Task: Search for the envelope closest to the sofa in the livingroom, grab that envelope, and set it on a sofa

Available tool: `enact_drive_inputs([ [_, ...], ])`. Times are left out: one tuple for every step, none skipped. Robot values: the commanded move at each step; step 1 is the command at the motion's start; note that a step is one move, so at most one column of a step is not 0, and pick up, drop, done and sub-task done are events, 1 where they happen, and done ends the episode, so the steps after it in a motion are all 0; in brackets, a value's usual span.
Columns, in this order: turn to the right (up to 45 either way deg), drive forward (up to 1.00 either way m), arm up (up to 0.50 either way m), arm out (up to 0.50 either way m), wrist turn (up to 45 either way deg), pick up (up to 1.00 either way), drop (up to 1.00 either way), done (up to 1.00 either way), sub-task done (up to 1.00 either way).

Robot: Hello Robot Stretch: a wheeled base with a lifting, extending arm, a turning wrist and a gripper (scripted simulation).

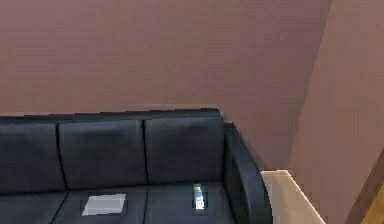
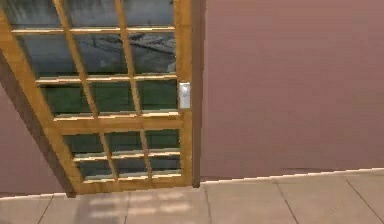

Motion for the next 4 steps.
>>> enact_drive_inputs([
  [0.0, 0.4, 0.0, 0.0, 0.0, 0.0, 0.0, 0.0, 0.0],
  [-45.0, 0.0, 0.0, 0.0, 0.0, 0.0, 0.0, 0.0, 0.0],
  [-45.0, 0.0, 0.0, 0.0, 0.0, 0.0, 0.0, 0.0, 0.0],
  [-39.0, 0.0, 0.0, 0.0, 0.0, 0.0, 0.0, 0.0, 0.0],
])
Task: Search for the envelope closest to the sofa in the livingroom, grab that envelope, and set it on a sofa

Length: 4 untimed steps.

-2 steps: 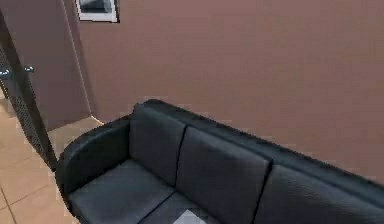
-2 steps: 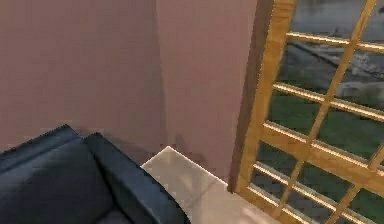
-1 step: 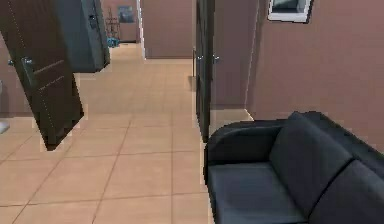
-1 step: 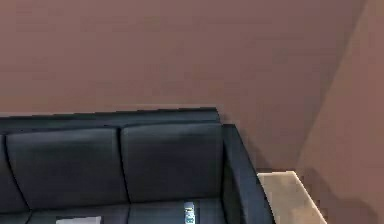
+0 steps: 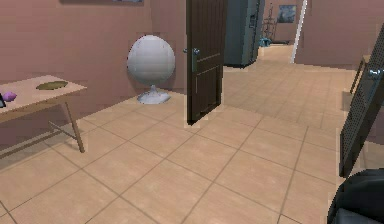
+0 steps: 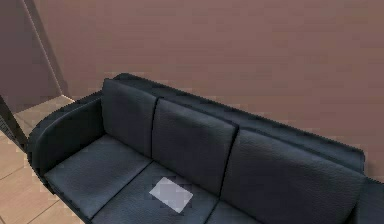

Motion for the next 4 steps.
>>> enact_drive_inputs([
  [0.0, 0.0, 0.42, 0.0, 0.0, 0.0, 0.0, 0.0, 0.0],
  [0.0, 0.0, 0.0, 0.34, 0.0, 0.0, 0.0, 0.0, 0.0],
  [0.0, 0.0, 0.0, 0.0, 45.0, 0.0, 0.0, 0.0, 0.0],
  [0.0, 0.0, 0.0, 0.0, 45.0, 0.0, 0.0, 0.0, 0.0],
])
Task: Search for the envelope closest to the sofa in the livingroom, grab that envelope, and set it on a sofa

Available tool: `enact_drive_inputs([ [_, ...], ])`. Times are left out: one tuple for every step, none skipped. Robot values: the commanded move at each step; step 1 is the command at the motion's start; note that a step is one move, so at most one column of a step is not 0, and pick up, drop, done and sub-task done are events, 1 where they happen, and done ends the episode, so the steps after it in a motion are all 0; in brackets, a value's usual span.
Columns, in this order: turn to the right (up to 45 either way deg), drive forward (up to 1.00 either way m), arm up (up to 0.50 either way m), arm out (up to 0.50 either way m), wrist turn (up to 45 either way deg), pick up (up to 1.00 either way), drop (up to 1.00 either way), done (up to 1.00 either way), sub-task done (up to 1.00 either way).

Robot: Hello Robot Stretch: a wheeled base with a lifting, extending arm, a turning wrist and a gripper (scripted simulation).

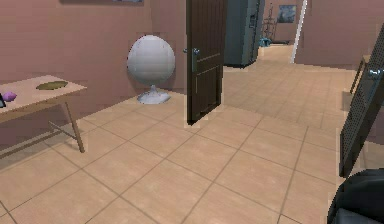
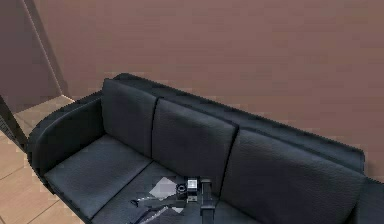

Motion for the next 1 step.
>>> enact_drive_inputs([
  [0.0, 0.0, 0.0, 0.0, 45.0, 0.0, 0.0, 0.0, 0.0],
])
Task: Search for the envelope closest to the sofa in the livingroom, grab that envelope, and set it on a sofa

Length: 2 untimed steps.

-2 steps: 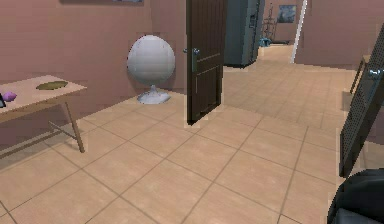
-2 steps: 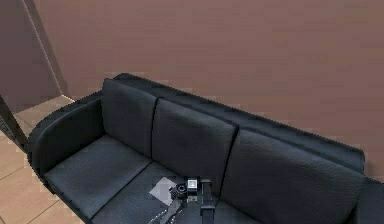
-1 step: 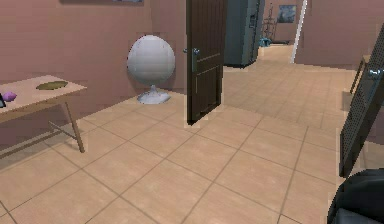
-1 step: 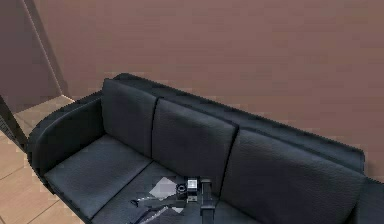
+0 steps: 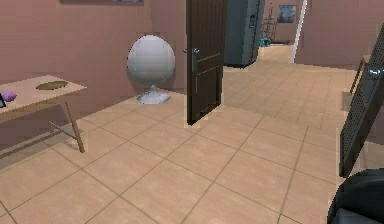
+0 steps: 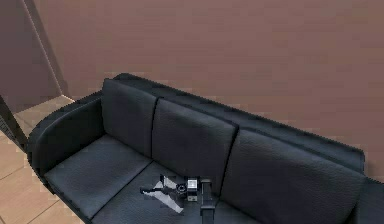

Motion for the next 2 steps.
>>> enact_drive_inputs([
  [0.0, 0.0, 0.0, 0.0, 33.0, 0.0, 0.0, 0.0, 0.0],
  [0.0, 0.0, -0.3, 0.0, 0.0, 0.0, 0.0, 0.0, 0.0],
])
